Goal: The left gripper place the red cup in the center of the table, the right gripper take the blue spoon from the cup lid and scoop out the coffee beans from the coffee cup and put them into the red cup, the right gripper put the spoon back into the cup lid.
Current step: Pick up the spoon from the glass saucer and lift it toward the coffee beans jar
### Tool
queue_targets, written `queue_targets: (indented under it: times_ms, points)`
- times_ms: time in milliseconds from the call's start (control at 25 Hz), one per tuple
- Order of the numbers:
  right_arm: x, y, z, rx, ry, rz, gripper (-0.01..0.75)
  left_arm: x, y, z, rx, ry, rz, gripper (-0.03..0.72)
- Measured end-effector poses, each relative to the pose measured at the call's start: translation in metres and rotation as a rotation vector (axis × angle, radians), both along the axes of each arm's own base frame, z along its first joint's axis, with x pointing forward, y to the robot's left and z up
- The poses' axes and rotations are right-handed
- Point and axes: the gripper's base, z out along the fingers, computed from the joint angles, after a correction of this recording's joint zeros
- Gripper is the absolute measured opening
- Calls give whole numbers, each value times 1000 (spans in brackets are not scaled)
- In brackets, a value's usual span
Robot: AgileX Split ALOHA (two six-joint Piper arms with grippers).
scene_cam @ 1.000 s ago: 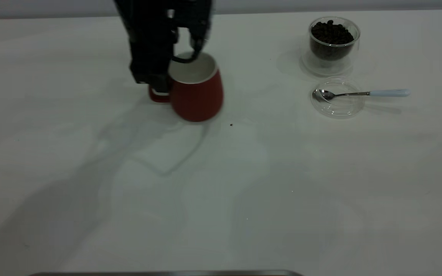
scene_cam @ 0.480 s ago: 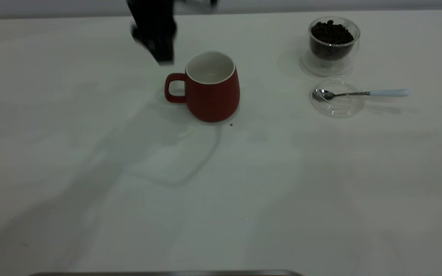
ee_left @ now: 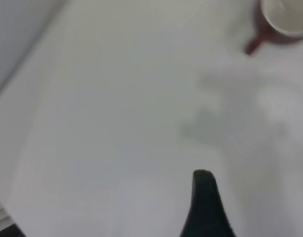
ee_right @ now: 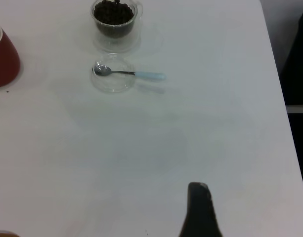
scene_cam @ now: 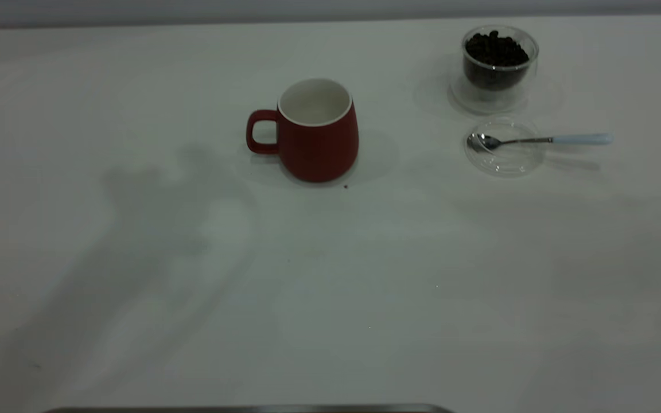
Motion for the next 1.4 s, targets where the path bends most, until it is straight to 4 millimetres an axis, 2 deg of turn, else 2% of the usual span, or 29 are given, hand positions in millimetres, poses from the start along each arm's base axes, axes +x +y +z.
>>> queue_targets:
  times_ms: [40,160,280,320,360,480,600,760,960,1080,1280,1400]
  points:
    - [0,0,0,-1,0,0,587,-12,7,17,-34,-47,22,586]
    - [0,0,0,-1,0,0,587,-45,24,52,-117,-144,66,586]
    - [0,0,0,-2,0,-1,587,-81,40,71,-201,-193,91,586]
    - [0,0,0,-2,0,-1,587,-99,47,77,-243,-212,99,586]
    - [0,0,0,-1,0,-2,587,-112,53,75,-264,-206,107,586]
    - [0,0,0,-2,0,-2,587,-161,74,60,-318,-187,105,586]
    - [0,0,0,-2,0,-2,587,-205,93,30,-346,-163,96,586]
    - [0,0,0,-2,0,-2,587,-250,111,-17,-388,-127,86,586]
    - [0,0,0,-2,0,-2,587,-273,122,-72,-391,-65,129,586]
    - [0,0,0,-2,0,-2,587,-281,126,-94,-395,-50,152,586]
    - [0,0,0,-2,0,-2,587,-284,128,-118,-393,-43,157,586]
    - [0,0,0,-2,0,-2,587,-285,128,-125,-384,-27,160,586]
